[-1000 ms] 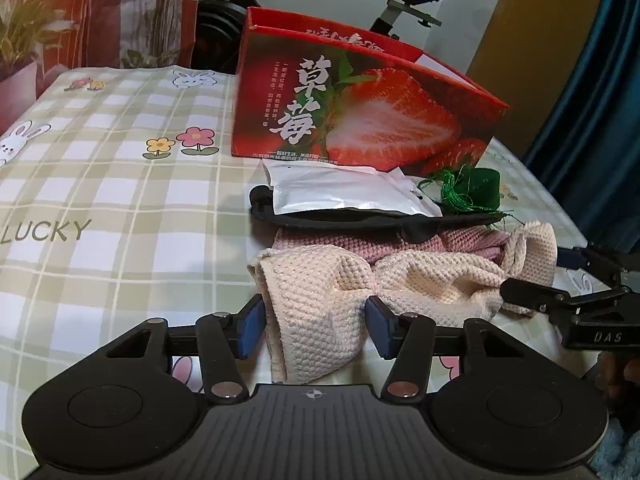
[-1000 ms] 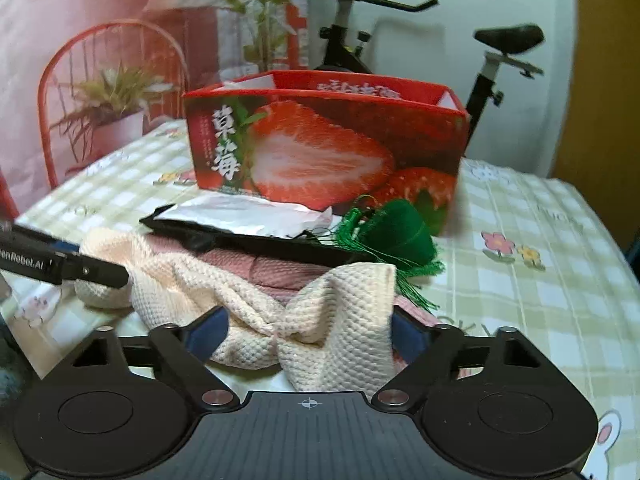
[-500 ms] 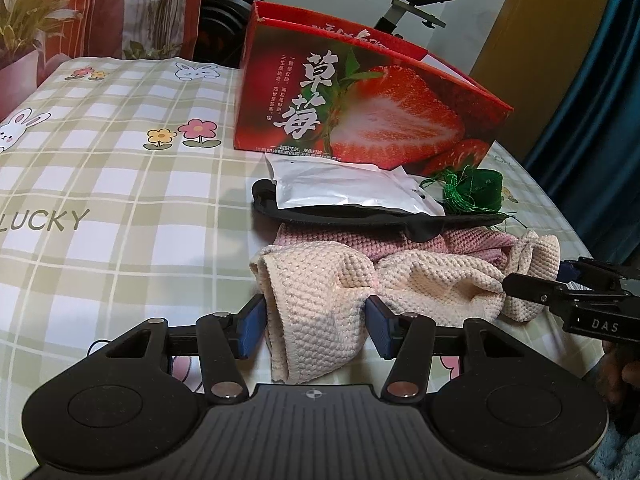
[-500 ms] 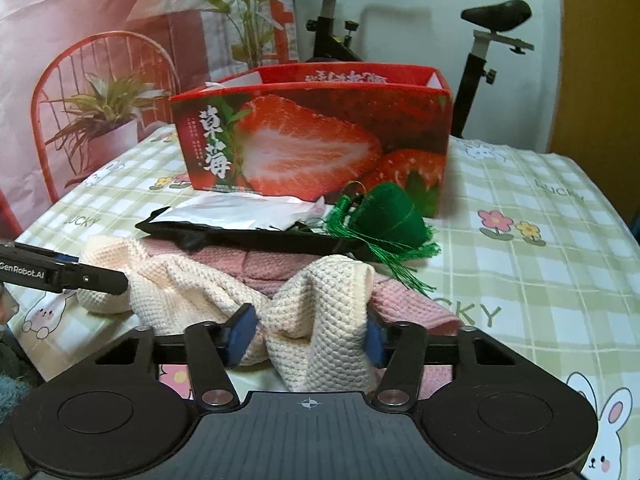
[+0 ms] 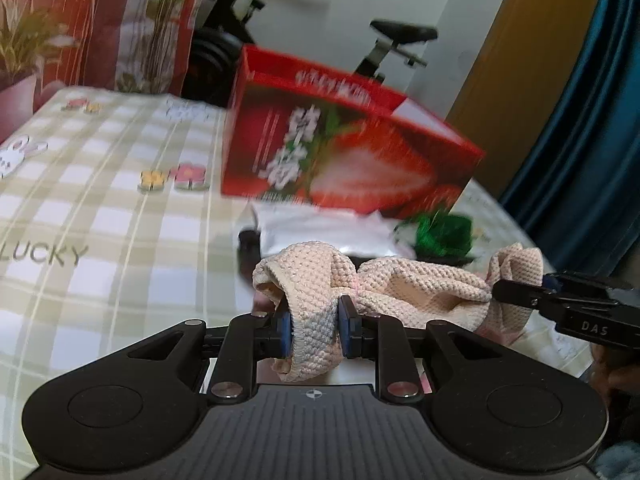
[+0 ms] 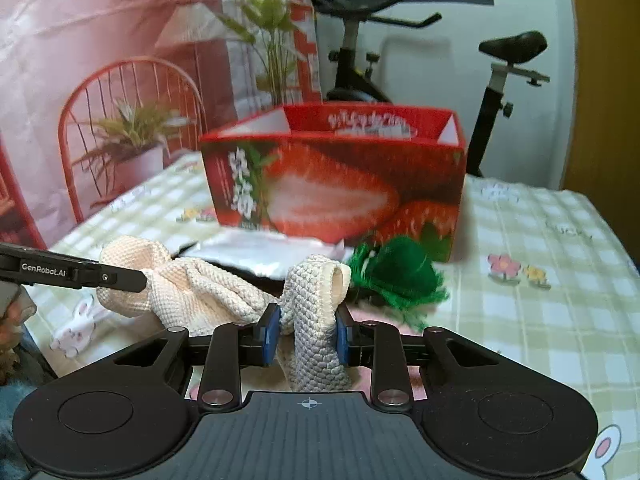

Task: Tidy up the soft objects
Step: 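Lift the cream towel with the left gripper and carry it to the box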

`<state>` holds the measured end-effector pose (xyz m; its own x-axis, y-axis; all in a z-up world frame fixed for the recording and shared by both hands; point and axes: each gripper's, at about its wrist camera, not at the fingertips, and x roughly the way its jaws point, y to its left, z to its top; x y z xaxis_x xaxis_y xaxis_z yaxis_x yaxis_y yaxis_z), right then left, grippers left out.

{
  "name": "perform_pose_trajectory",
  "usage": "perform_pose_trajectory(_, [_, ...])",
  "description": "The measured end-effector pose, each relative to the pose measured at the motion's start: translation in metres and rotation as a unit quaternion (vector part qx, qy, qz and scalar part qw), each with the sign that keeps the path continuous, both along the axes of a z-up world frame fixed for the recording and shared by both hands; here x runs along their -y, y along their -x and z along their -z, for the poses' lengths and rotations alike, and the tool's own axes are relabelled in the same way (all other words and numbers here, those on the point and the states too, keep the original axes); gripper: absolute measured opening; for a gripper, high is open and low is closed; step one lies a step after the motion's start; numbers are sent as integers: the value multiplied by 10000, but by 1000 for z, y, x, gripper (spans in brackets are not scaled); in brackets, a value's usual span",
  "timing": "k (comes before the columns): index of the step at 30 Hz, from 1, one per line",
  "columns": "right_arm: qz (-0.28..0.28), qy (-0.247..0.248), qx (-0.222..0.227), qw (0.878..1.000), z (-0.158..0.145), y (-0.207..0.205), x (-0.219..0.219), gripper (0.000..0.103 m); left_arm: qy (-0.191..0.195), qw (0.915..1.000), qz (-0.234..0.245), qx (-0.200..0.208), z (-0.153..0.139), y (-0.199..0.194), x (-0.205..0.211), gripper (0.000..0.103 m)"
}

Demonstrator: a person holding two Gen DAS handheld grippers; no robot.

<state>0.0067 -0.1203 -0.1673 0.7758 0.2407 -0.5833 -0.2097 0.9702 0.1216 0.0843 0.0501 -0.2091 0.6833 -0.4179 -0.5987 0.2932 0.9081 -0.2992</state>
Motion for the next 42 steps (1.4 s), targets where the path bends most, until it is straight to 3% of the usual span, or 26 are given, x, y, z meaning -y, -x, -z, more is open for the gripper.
perform_pose_trajectory(9, [78, -134, 376, 9992, -31, -6, 8, 26, 92, 9990, 79, 439, -34, 0, 4, 24])
perform_pose_trajectory(21, [140, -67, 822, 9965, -72, -31, 29, 26, 294, 9956, 152, 879, -77, -29, 17, 24])
perform_pose_trajectory(26, [162, -33, 915, 9957, -87, -46, 35, 26, 169, 9939, 202, 1069, -88, -45, 25, 24])
perform_pose_trajectory(42, [267, 189, 807, 9962, -107, -132, 36, 26, 178, 9953, 18, 952, -105, -112, 31, 24])
